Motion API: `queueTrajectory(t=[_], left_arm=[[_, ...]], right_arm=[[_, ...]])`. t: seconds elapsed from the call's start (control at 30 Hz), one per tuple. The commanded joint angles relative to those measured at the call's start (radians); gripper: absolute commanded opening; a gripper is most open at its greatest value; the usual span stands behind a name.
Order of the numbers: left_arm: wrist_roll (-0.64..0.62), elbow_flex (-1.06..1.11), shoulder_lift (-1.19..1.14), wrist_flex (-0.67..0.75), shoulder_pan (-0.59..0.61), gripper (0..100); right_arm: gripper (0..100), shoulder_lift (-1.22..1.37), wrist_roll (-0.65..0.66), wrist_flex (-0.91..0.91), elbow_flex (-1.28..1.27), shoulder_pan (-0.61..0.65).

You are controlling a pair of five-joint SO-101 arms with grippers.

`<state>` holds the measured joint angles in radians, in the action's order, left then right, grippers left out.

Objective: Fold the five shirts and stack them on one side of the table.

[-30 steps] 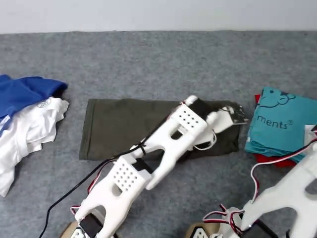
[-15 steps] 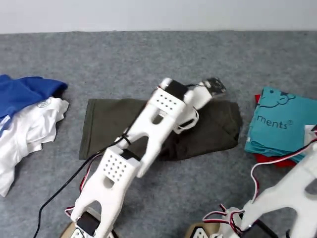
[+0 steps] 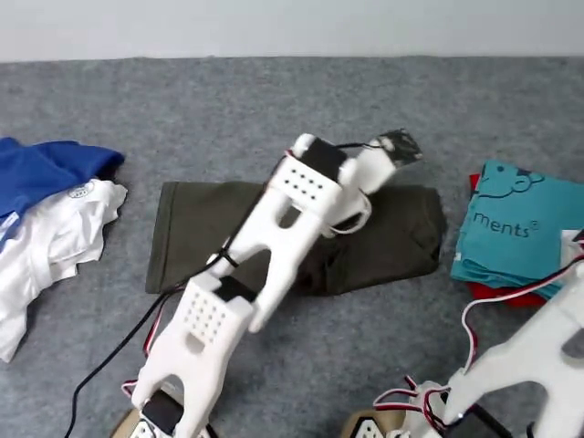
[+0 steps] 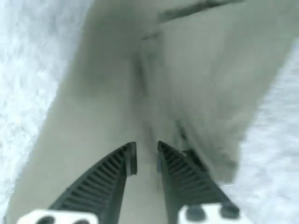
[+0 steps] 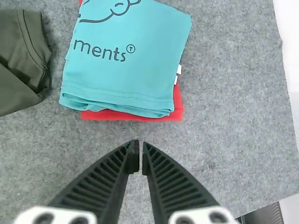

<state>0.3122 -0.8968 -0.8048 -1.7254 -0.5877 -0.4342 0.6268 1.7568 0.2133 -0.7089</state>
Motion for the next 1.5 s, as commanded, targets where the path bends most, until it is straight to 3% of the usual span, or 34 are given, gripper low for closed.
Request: queueTrajectory(t=[0.0,0.4,0.9,1.2,1.47], left_arm=[[-0.008,0.104,0.15,-0.031,-0.083,7],[0.008,0.414,0.089,0.077,0.015,3],[-0.025,0.188,0.193,-0.032,0.032,3],[-0.025,0.386,0.212,0.014,-0.094,3],[-0.021,0.501,0.107,0.133,0.011,3]], right_arm=[[2.5,-0.031,0.006,0.039,0.008,-0.012],[2.5,-0.031,0.005,0.039,0.006,-0.012],[2.5,-0.031,0.005,0.041,0.006,-0.012],[2.5,-0.031,-0.002,0.041,0.006,-0.012],[2.5,-0.031,-0.002,0.041,0.006,-0.012]])
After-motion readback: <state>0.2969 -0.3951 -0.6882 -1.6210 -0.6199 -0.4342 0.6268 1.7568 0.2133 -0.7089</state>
